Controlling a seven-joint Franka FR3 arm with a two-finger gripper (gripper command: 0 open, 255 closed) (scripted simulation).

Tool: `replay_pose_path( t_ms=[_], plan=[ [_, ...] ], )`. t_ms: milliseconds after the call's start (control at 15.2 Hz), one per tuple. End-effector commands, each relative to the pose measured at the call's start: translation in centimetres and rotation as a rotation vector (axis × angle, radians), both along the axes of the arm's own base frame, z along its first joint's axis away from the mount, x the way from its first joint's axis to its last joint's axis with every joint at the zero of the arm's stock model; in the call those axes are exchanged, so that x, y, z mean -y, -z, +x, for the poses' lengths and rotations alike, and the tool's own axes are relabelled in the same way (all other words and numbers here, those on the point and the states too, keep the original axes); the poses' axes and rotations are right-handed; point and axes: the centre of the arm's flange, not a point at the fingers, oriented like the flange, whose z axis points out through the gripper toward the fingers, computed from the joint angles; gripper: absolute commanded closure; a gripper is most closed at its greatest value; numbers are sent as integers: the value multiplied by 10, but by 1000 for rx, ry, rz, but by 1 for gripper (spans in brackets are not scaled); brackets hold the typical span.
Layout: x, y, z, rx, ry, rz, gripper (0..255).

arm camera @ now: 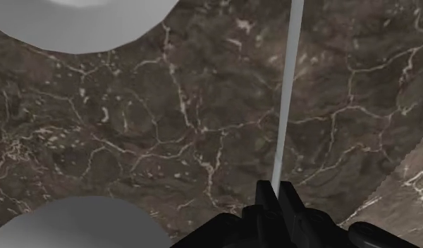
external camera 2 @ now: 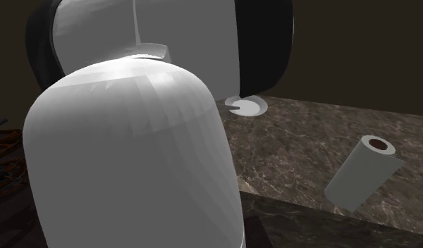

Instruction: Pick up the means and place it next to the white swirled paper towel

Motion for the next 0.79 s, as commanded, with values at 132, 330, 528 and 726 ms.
replay_pose_path(
  t_ms=[132, 330, 528, 726],
  plan=[
    [-2, -21, -1, 0, 0, 0, 255],
    [-2, -37, -1, 0, 0, 0, 255],
    [-2, -53, -1, 0, 0, 0, 255],
    [-2, -68, -1, 0, 0, 0, 255]
  ],
)
